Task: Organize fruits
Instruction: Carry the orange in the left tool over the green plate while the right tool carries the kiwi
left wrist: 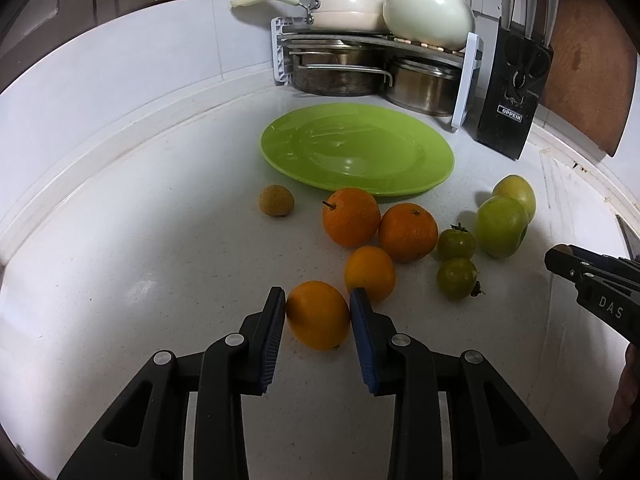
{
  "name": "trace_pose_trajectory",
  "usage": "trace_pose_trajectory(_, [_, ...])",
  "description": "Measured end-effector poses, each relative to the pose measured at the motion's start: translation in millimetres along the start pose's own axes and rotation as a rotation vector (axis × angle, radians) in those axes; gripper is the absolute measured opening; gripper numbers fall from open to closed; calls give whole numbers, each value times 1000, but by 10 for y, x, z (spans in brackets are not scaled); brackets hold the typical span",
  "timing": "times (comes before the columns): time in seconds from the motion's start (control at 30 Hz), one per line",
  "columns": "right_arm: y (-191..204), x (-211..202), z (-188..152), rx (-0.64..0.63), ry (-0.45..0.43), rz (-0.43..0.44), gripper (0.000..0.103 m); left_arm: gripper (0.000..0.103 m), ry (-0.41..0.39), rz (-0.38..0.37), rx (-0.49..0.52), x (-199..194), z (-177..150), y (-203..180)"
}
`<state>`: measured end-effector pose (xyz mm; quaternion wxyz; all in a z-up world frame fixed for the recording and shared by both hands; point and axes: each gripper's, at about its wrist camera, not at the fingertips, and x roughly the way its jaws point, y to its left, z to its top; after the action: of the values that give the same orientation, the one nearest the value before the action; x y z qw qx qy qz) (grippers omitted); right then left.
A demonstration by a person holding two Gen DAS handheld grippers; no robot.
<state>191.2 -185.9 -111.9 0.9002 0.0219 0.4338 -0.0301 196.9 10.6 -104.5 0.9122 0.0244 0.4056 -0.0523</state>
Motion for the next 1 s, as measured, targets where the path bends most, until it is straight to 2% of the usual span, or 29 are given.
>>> trace_pose_trajectory(0.4, [98,-165,62,-16,-33,62,31,33,-47,-25,9,-195,16,39])
trace_pose_trajectory(1.0, [390,-523,356,-112,-131,203,31,33,-176,-65,61,-601,324,42])
